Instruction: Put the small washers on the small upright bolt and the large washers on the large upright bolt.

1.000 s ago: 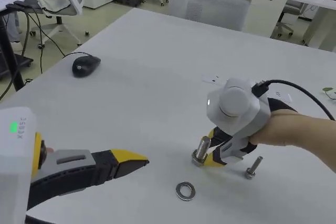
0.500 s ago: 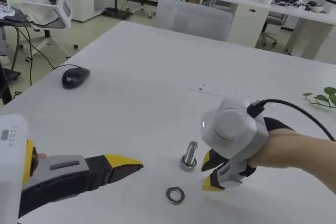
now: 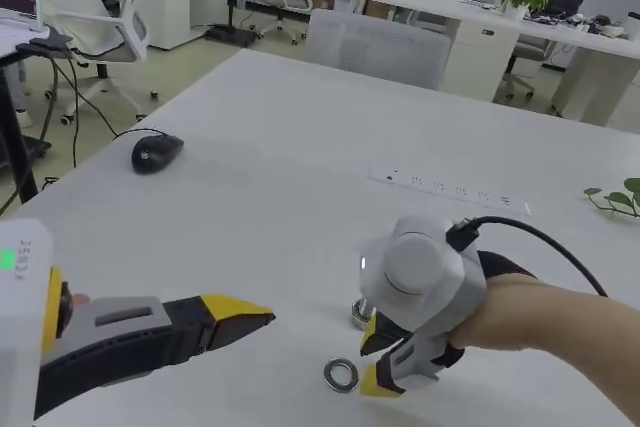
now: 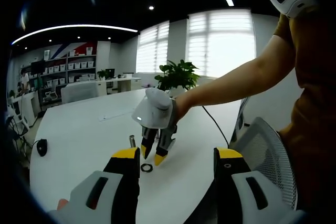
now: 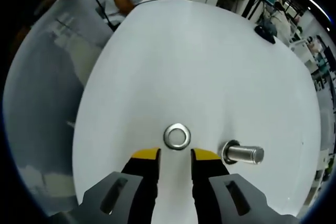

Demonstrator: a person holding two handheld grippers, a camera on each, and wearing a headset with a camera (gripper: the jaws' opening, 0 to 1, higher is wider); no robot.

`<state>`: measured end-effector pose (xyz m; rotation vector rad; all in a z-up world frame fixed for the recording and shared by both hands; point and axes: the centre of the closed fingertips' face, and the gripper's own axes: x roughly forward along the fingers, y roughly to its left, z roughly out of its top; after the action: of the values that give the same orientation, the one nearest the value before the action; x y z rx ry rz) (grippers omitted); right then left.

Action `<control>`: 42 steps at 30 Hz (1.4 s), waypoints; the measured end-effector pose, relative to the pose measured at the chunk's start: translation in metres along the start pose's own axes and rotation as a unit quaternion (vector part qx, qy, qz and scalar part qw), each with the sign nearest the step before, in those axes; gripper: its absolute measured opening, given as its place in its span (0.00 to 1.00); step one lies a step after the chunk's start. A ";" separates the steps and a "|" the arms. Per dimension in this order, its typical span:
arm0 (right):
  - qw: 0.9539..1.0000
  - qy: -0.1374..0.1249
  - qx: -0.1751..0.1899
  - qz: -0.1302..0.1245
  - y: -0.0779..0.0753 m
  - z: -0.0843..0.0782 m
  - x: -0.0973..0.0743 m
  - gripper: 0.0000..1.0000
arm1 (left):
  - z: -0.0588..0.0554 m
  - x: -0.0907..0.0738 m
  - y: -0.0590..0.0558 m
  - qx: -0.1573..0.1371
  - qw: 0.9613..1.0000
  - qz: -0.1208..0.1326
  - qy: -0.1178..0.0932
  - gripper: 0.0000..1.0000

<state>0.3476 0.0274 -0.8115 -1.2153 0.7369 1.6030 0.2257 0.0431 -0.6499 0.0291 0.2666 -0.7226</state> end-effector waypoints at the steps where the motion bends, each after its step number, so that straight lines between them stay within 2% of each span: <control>1: 1.000 -0.001 -0.002 0.001 0.000 0.002 0.002 0.24 | 0.000 -0.001 0.000 0.000 1.000 0.001 0.000 0.56; 12: 1.000 0.003 -0.007 0.013 -0.002 0.006 0.013 0.29 | -0.002 -0.004 0.004 -0.005 1.000 0.011 0.001 0.56; 15: 1.000 0.009 0.003 0.028 0.002 0.007 0.016 0.33 | -0.001 -0.004 0.005 -0.007 1.000 0.010 -0.002 0.56; 18: 1.000 0.006 0.005 0.026 -0.002 0.008 0.017 0.35 | 0.000 -0.004 0.005 -0.006 1.000 0.009 -0.002 0.56; 21: 0.999 0.002 0.022 0.035 -0.002 0.006 0.018 0.34 | -0.001 -0.004 0.006 -0.007 1.000 0.009 -0.001 0.56; 27: 0.999 0.002 0.018 0.033 -0.001 0.005 0.017 0.30 | -0.003 -0.004 0.005 -0.008 1.000 0.006 0.001 0.56; 28: 0.999 0.003 0.015 0.031 -0.002 0.005 0.017 0.25 | -0.003 -0.003 0.005 -0.008 1.000 0.005 0.002 0.56; 38: 1.000 0.002 0.006 0.018 -0.003 0.006 0.015 0.22 | -0.003 0.000 0.004 -0.006 1.000 0.002 0.002 0.56; 42: 1.000 0.007 0.005 0.021 -0.003 0.004 0.012 0.22 | -0.004 -0.001 0.005 -0.007 1.000 0.005 0.005 0.56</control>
<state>0.3481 0.0355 -0.8217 -1.2126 0.7837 1.6248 0.2270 0.0485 -0.6542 0.0205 0.2808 -0.7114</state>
